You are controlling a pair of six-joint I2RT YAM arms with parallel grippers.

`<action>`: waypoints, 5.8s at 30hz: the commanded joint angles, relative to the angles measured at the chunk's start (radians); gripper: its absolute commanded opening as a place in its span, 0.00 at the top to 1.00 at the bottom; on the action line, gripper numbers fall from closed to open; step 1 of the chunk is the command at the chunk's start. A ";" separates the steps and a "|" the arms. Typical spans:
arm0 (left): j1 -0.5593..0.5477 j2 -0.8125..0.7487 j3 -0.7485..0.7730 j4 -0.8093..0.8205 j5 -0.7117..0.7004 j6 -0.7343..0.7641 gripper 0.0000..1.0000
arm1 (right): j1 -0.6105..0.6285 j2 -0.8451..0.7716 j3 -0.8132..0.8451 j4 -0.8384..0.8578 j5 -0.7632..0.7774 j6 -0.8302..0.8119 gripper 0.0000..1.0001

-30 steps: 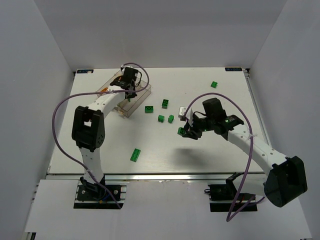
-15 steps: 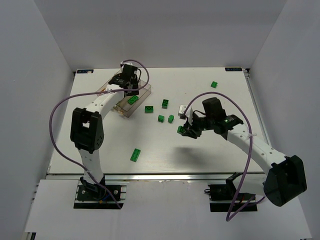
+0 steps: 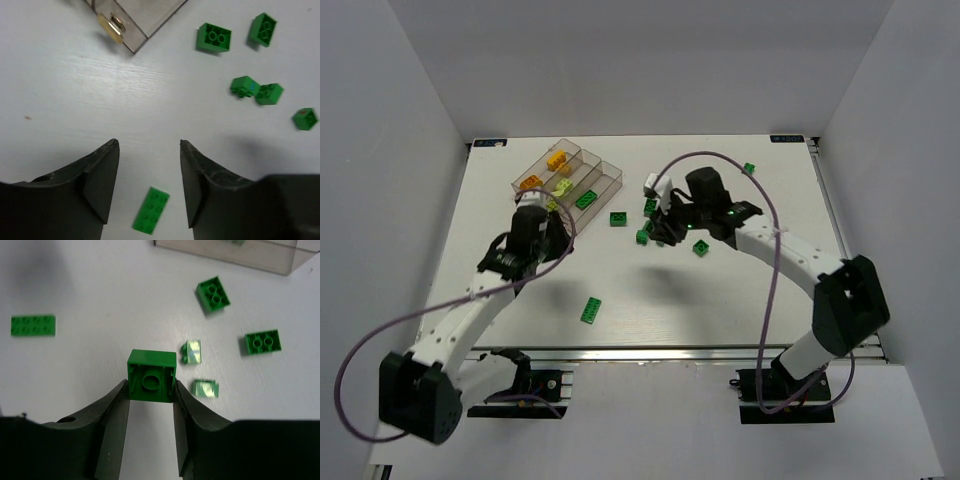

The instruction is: Sort the legos into containers by color

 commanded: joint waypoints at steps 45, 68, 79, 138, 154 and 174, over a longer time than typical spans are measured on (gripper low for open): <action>-0.051 -0.261 -0.198 -0.243 0.063 -0.320 0.02 | 0.132 0.713 0.784 0.344 0.213 0.107 0.10; -0.487 0.393 0.158 -0.390 -0.250 -0.238 0.02 | -0.150 -0.206 -0.116 0.046 -0.389 -0.146 0.38; -0.486 0.448 0.106 -0.286 -0.181 -0.205 0.06 | -0.219 -0.332 -0.224 0.029 -0.418 -0.094 0.38; -0.427 0.361 0.061 -0.135 -0.086 -0.245 0.95 | -0.304 -0.432 -0.301 0.052 -0.431 -0.069 0.42; -0.159 0.623 0.641 -0.260 -0.123 0.153 0.99 | -0.333 -0.458 -0.348 0.065 -0.411 -0.085 0.42; 0.010 0.985 1.092 -0.321 -0.230 0.338 0.91 | -0.342 -0.438 -0.363 0.065 -0.394 -0.114 0.40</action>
